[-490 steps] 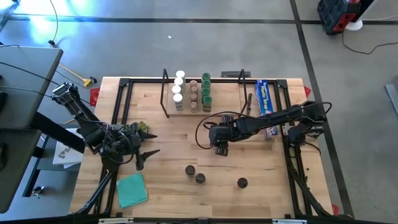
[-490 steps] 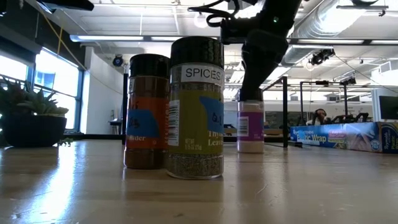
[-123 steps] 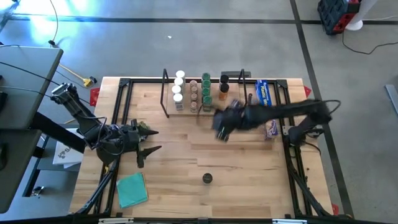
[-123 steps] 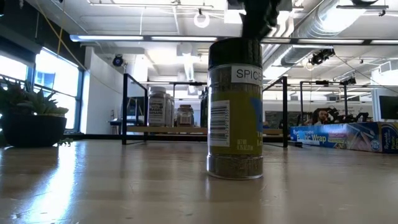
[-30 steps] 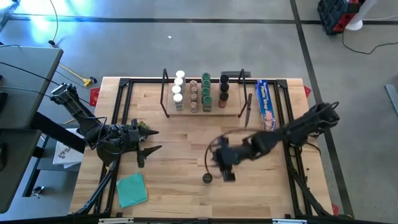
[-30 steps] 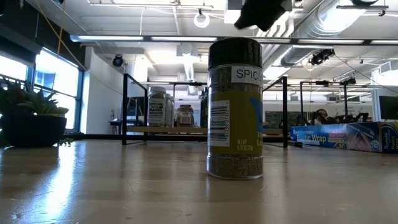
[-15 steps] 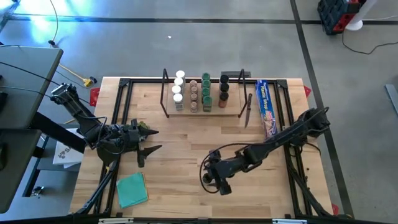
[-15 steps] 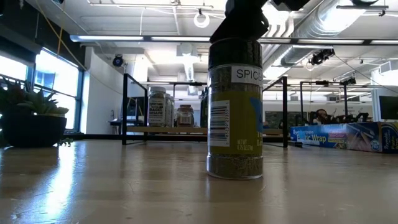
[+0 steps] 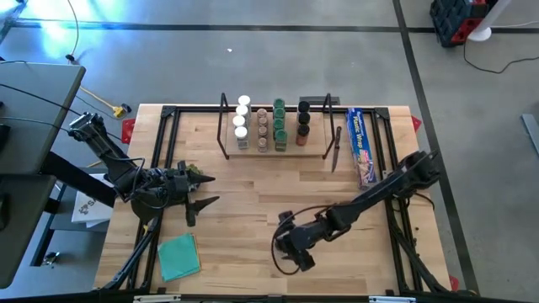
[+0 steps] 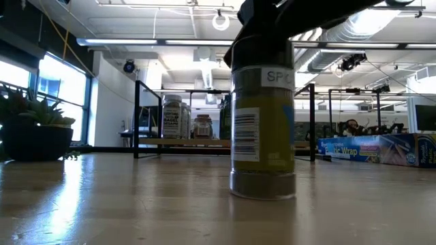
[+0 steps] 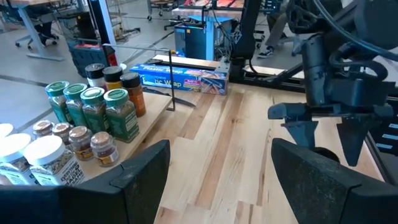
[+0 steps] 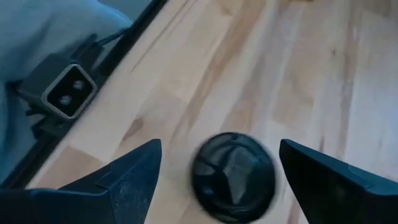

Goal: Shelf spices
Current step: Put the black seasoning bottle on the shelf aligned with the other black seasoning bottles

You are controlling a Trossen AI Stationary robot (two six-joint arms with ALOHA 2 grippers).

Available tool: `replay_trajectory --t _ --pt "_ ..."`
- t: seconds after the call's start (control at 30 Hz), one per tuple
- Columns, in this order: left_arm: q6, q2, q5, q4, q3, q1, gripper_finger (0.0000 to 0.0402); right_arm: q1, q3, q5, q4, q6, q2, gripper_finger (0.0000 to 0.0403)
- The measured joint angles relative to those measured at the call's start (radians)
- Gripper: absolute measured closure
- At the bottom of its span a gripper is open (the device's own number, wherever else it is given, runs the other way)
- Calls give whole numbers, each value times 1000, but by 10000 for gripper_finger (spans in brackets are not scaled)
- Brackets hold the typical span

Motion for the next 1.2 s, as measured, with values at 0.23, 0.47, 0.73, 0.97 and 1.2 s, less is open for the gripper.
replay_trajectory --t 0.23,0.47,0.73,0.97,1.2 --pt "0 0 3 0 0 0 124 -4 0 19 3 3 5 122" --pt "0 0 4 -1 0 0 124 -5 0 -12 -28 4 5 189" --pt "0 0 4 -1 0 0 124 -8 30 32 -83 98 -6 209" --pt "-1 0 5 -1 0 0 124 -74 133 127 -405 59 -175 209" --pt "0 18 6 0 0 0 124 -291 58 394 -559 109 -379 209"
